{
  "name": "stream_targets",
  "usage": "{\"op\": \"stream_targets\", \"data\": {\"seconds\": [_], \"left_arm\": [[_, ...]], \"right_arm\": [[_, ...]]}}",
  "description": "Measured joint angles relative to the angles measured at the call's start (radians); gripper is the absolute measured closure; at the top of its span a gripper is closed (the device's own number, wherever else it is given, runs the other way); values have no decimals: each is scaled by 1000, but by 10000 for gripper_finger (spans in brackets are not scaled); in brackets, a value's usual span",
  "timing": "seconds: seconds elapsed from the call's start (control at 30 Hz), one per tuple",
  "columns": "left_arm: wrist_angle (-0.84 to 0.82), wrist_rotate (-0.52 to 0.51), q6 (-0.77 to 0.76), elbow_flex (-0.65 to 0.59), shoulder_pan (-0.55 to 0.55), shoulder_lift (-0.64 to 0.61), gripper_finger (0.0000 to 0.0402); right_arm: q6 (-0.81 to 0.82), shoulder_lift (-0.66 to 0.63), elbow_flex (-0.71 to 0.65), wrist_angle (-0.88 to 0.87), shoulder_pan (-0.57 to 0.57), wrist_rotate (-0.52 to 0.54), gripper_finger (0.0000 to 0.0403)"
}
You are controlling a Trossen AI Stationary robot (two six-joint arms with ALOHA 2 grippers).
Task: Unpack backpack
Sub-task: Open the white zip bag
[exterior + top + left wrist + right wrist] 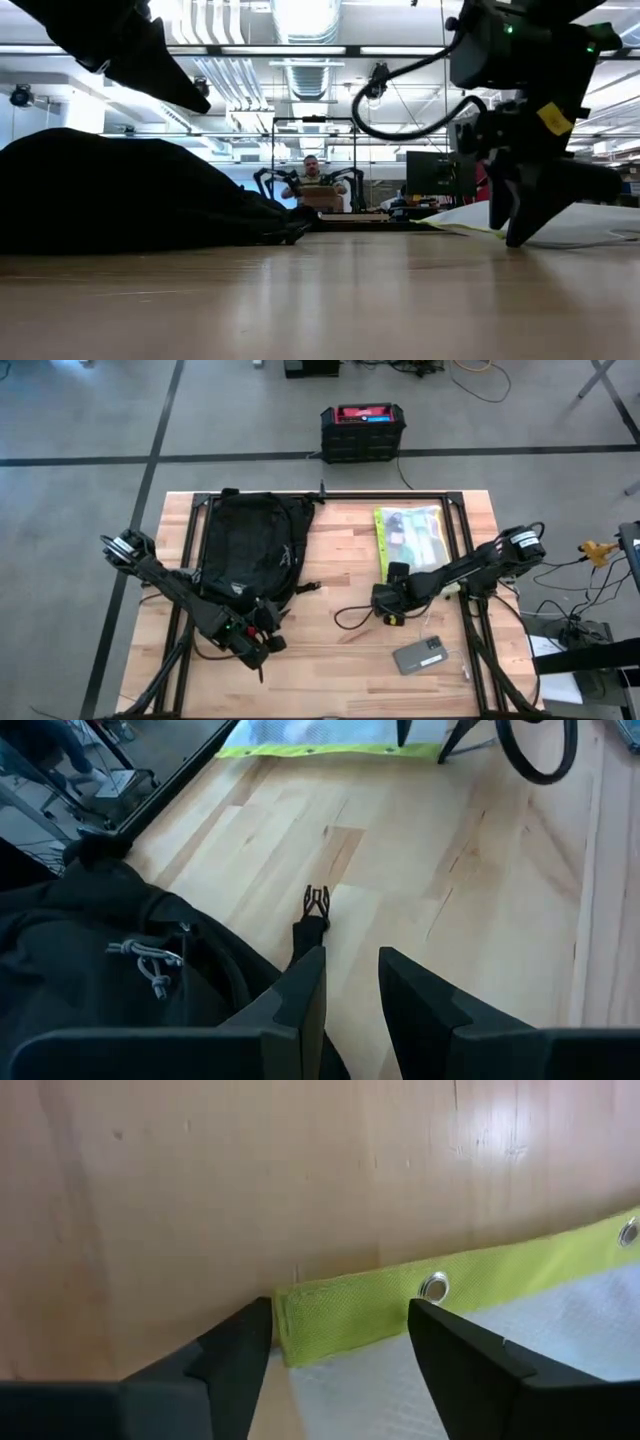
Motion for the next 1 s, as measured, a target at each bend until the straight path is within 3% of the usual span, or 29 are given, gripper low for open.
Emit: {"op": "stream_targets", "data": {"seconds": [0.1, 0.2, 0.43, 0.7, 0.87, 1.0], "left_arm": [[2, 0, -2, 0, 0, 1, 322], [3, 0, -5, -1, 0, 1, 322], [84, -8, 40, -1, 0, 33, 322], [336, -38, 318, -2, 7, 111, 322], [358, -113, 400, -2, 24, 103, 314], [425, -92, 485, -2, 45, 101, 292]], "right_arm": [[-9, 28, 1, -1, -26, 33, 171], [-8, 33, 1, 2, -56, 47, 199], [-27, 5, 8, -23, -102, 57, 383], [-101, -59, 250, -140, -73, 120, 397], [-196, -60, 462, -100, -2, 11, 400], [-240, -56, 570, -35, 74, -78, 401]]}}
